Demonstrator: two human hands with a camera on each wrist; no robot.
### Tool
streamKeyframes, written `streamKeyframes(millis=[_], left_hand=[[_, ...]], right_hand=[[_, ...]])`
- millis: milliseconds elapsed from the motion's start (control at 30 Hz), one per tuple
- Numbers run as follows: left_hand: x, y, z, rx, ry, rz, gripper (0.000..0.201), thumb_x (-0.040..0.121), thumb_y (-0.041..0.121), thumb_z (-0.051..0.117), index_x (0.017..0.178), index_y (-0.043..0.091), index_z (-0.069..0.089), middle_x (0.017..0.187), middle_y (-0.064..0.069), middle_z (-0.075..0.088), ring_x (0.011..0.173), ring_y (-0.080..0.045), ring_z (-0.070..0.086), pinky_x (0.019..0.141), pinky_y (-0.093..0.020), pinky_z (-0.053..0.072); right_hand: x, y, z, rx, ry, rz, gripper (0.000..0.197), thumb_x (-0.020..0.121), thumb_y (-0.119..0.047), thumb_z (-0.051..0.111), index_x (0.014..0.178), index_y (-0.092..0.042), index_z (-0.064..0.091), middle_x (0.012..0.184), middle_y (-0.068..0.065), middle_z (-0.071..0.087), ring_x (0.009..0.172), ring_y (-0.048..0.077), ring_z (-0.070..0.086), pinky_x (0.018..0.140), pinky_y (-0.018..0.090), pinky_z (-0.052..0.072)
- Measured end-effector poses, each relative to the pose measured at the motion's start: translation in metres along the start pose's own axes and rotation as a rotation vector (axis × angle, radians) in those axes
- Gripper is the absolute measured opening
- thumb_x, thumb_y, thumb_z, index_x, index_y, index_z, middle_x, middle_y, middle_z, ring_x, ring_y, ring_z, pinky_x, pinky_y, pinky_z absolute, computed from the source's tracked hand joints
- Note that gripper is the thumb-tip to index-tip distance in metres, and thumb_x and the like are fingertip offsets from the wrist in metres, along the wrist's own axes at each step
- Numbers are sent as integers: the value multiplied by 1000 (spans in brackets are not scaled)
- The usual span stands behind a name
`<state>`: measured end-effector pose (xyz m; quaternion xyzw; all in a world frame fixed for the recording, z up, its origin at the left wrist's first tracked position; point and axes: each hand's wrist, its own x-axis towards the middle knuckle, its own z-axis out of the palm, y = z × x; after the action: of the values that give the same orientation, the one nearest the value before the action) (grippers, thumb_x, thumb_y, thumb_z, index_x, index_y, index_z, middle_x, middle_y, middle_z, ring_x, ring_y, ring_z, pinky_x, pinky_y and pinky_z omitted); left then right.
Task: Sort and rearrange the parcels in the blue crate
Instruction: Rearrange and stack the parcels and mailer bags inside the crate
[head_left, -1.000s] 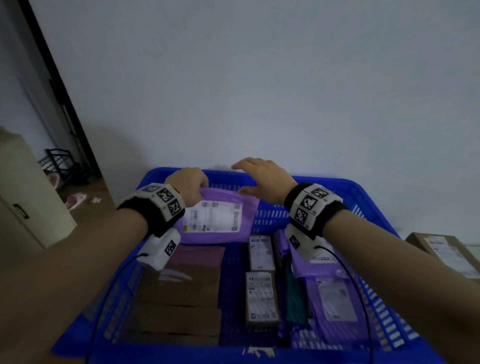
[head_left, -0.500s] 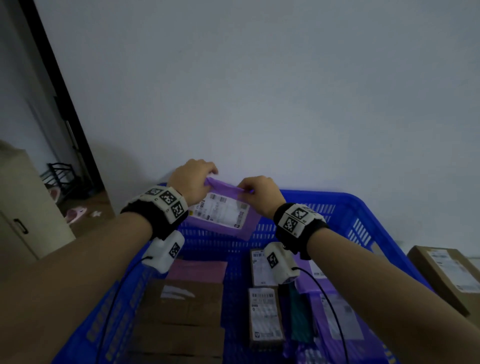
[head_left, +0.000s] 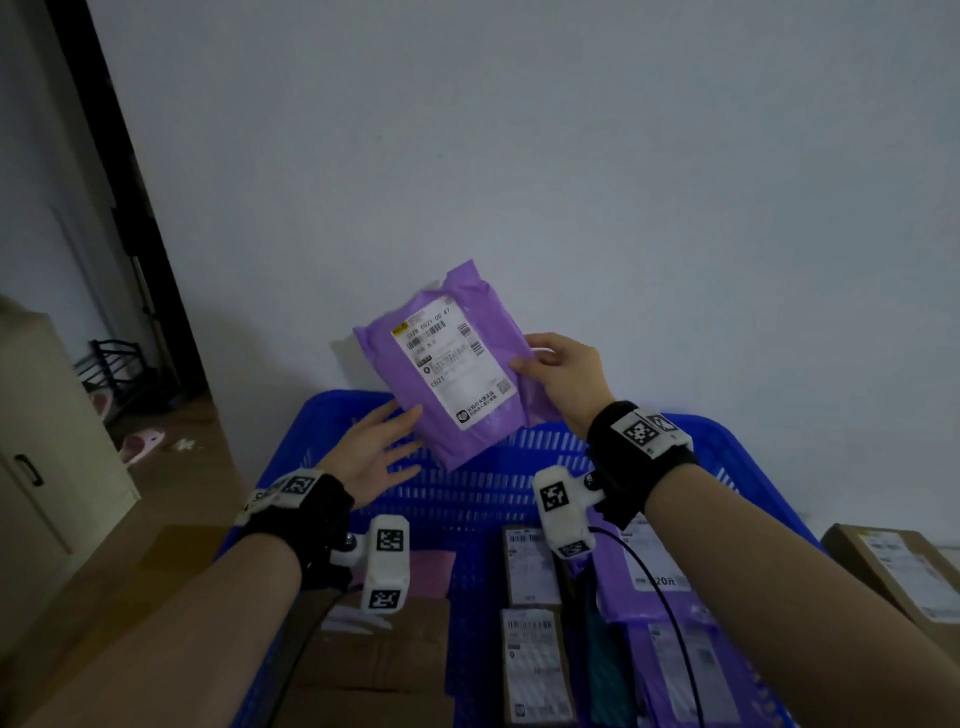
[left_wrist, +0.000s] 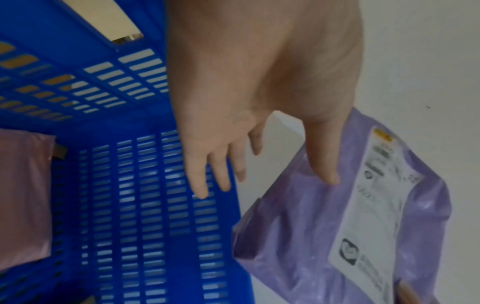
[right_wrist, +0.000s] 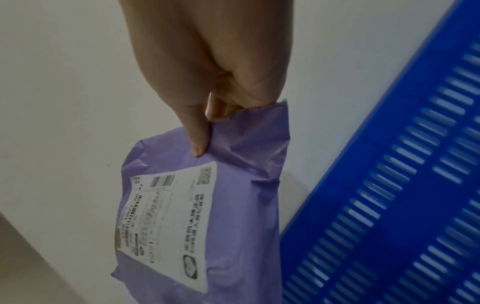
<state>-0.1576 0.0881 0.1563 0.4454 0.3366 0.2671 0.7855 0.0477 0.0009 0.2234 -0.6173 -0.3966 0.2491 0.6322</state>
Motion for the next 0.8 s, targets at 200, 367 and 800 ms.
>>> streamKeyframes(millis=[200,367,800], left_hand=[[8,-4,8,-52,4,75,38,91,14,59,129,15,57,126,-5,62,104,-20,61,87,-33,51],[18,-20,6,69,118,24,39,85,9,67,123,10,61,121,-8,66,93,-18,64,71,-29,51],[57,-110,20,361,225,-237,36,81,-1,69,116,-2,63,102,-14,68,85,-25,64,76,-33,53]], right_hand=[[-13,20,-11,48,11,91,26,80,1,69,95,-19,65,83,10,70,71,20,67,75,36,59],[-30,51,-25,-76,29,169,32,83,6,64,113,-3,62,88,17,67,77,26,63,69,40,56],[-66,157,-59,-524,-144,415,62,71,15,64,127,-8,50,79,-1,59,82,22,59,61,32,54]])
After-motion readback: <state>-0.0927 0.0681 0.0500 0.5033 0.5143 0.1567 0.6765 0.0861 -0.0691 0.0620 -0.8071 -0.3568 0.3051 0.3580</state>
